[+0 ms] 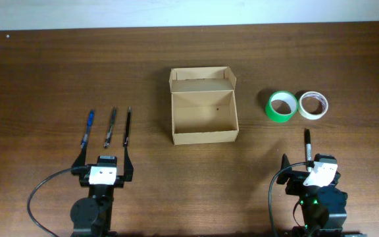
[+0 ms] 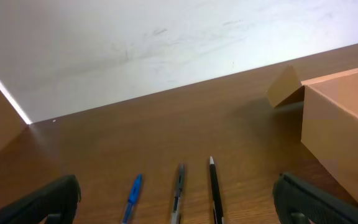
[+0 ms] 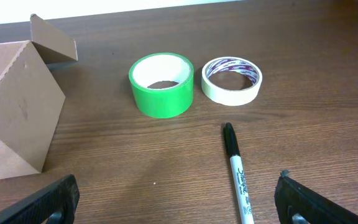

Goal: Pack container
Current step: 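Raise both arms from rest toward the table objects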

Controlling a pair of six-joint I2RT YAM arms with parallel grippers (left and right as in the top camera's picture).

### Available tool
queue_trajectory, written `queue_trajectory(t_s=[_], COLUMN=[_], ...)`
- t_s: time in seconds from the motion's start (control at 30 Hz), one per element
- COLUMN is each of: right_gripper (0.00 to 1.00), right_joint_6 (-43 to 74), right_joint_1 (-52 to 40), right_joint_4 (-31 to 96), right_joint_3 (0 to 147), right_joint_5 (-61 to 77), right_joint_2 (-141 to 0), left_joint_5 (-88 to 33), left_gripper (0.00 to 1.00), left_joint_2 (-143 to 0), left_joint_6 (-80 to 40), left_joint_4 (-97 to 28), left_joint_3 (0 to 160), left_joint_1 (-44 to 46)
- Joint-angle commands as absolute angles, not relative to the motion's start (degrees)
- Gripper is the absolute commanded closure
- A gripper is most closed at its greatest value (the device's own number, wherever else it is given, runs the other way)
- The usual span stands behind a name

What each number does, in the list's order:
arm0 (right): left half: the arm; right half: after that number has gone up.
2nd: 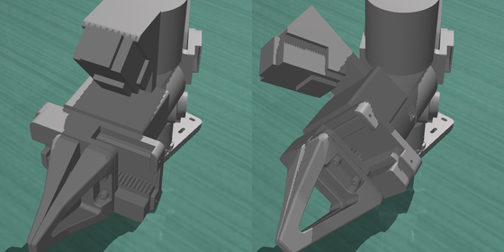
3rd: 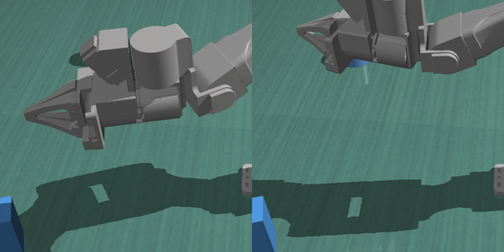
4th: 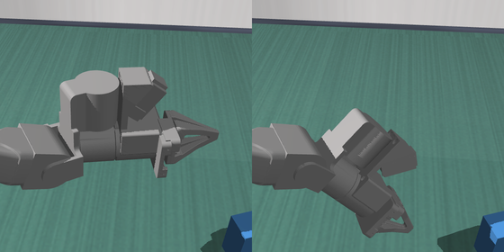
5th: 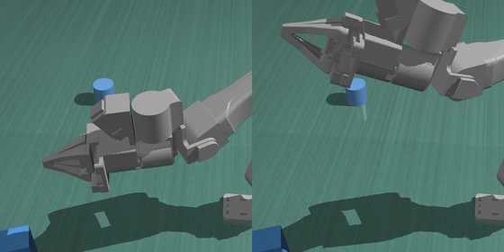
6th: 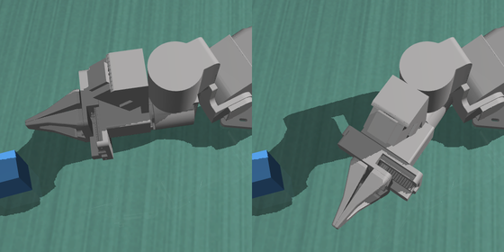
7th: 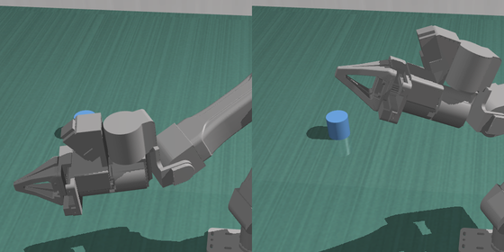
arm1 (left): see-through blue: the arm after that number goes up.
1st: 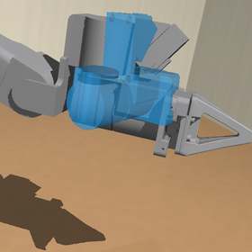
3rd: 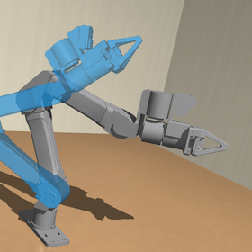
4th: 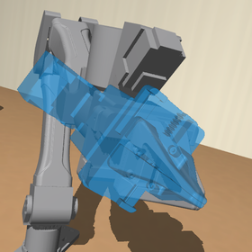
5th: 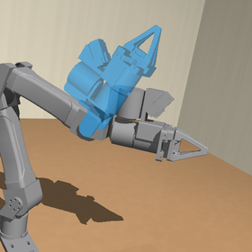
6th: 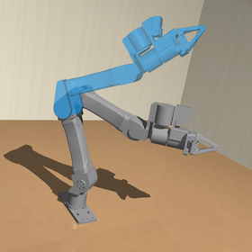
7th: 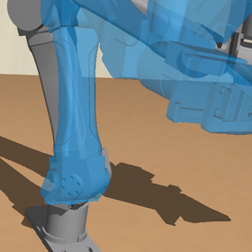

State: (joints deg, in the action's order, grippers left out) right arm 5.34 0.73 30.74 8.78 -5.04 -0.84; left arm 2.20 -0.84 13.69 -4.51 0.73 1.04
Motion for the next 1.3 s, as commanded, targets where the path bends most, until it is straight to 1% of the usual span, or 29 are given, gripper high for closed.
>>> queue_trajectory(t_s=[0.0, 0.33, 0.4, 0.47, 0.5, 0.6, 0.73, 0.83, 0.9, 1.03, 1.1, 1.27], right_gripper=[0.01, 0.01, 0.01, 0.01, 0.01, 0.01, 0.01, 0.01, 0.01, 0.01, 0.01, 0.01], right_joint_6=[4.97, 4.99, 5.02, 5.02, 5.04, 7.84, 17.02, 17.93, 17.87, 14.92, 12.51, 5.13], right_joint_1=[1.15, 1.15, 1.15, 1.15, 1.15, 1.15, 1.15, 1.15, 1.15, 1.15, 1.15, 1.15], right_joint_4=[30.59, 30.33, 30.35, 30.37, 30.35, 26.87, 15.73, 11.11, 11.03, 12.16, 16.71, 34.76], right_joint_3=[8.32, 8.29, 8.29, 8.29, 8.32, 8.19, 8.78, 11.38, 14.83, 25.12, 32.73, 55.66], right_joint_5=[-5.13, -4.93, -2.31, 4.97, 11.86, 20.80, 22.09, 21.82, 20.32, 18.57, 16.45, 12.03], right_joint_2=[-0.21, -0.21, -0.21, -0.21, -0.21, -0.21, -0.27, -1.61, -4.27, -14.55, -21.82, -41.89], left_joint_5=[2.79, 2.59, 1.10, -2.61, -4.25, -6.66, -6.74, -8.21, -8.84, -8.67, -8.58, -8.84], left_gripper=[0.01, 0.01, 0.01, 0.01, 0.01, 0.01, 0.01, 0.01, 0.01, 0.01, 0.01, 0.01], left_joint_2=[-0.30, -0.30, -0.30, -0.38, -0.40, -0.40, -0.40, -0.58, -1.65, -8.64, -14.74, -34.74], left_joint_6=[13.74, 13.74, 13.19, 9.87, 5.52, -4.60, -11.09, -11.33, -11.29, -10.04, -7.55, -0.25], left_joint_4=[-4.58, -4.56, -4.64, -4.40, -4.34, -4.10, -3.66, -3.79, -3.99, -11.70, -15.92, -22.24], left_joint_3=[0.51, 0.51, 0.51, 0.54, 0.54, 0.54, 1.13, 3.73, 6.24, 17.02, 22.96, 39.20], left_joint_1=[0.67, 0.69, 0.69, 0.69, 0.69, 0.69, 0.67, 0.67, 0.67, 0.51, 0.01, -1.85])
